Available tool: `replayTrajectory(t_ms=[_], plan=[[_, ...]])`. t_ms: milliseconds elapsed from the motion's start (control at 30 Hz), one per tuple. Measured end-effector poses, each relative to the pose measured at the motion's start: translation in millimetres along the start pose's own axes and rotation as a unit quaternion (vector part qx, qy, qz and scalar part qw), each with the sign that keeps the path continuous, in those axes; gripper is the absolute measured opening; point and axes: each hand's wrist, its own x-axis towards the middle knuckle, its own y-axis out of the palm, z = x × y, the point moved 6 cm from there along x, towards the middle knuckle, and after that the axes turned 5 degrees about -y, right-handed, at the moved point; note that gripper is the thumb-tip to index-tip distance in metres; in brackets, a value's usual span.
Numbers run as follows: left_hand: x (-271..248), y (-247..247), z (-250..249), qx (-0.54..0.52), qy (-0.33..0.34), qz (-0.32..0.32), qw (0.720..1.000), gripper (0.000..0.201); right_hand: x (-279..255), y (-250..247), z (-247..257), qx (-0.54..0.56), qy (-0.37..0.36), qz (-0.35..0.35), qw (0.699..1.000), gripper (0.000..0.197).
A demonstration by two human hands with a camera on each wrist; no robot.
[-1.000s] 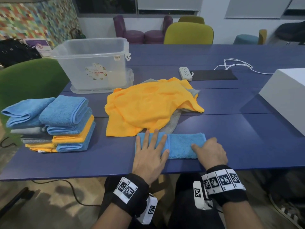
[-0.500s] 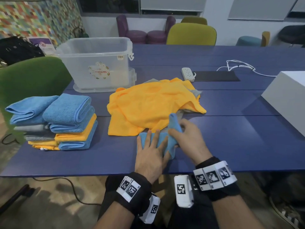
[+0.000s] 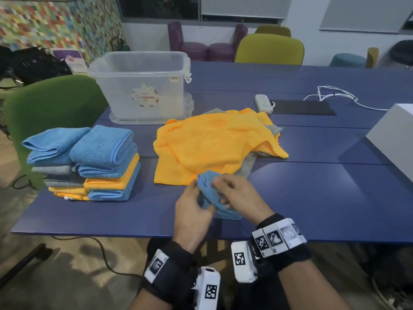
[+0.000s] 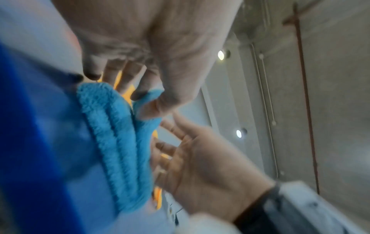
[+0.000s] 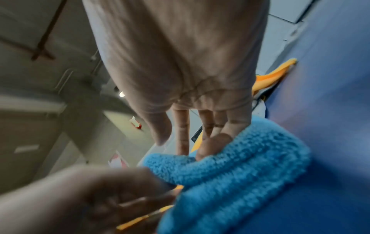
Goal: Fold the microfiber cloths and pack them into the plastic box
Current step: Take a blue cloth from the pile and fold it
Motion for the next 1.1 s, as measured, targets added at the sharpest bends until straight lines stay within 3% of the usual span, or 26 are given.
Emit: replayTrajectory(t_ms=[67, 133, 267, 433, 500, 600, 667, 733, 867, 1033, 1100], plan=[[1, -20, 11, -0.010, -0.101, -0.044, 0.994, 0.025, -4, 6, -2, -0.136, -0.051, 0.000, 0.989, 0.018], [5, -27, 16, -0.008, -0.169, -0.039, 0.985, 0.026, -10, 17, -3, -0.241, -0.070, 0.004, 0.968, 0.032], [16, -22, 22, 0.018, -0.192, 0.024, 0.981, 0.050, -21, 33, -1, -0.330, -0.081, 0.027, 0.940, 0.037], [29, -18, 44, -0.002, -0.217, 0.083, 0.973, 0.069, -21, 19, -4, -0.215, -0.102, 0.045, 0.970, 0.022], [28, -16, 42, -0.009, -0.221, 0.098, 0.970, 0.069, -23, 4, -8, -0.163, -0.112, -0.040, 0.979, 0.015], [20, -17, 34, -0.015, -0.218, 0.074, 0.973, 0.051, -33, -14, -24, -0.271, -0.043, -0.155, 0.949, 0.027], [14, -19, 30, 0.005, -0.213, 0.033, 0.976, 0.048, -39, -13, -35, -0.310, 0.033, -0.142, 0.940, 0.043], [9, -17, 25, -0.013, -0.197, 0.025, 0.980, 0.045, -39, -11, -36, -0.272, 0.049, -0.117, 0.954, 0.049], [-5, -32, 21, -0.117, -0.191, 0.011, 0.974, 0.033, -29, -3, -22, -0.160, 0.019, -0.076, 0.984, 0.050], [-11, -85, 2, -0.356, -0.235, 0.004, 0.904, 0.039, -3, 7, 55, -0.006, -0.082, -0.074, 0.994, 0.046], [-4, -119, -10, -0.381, -0.208, -0.035, 0.900, 0.042, 11, 19, 94, 0.024, -0.126, -0.057, 0.990, 0.042]])
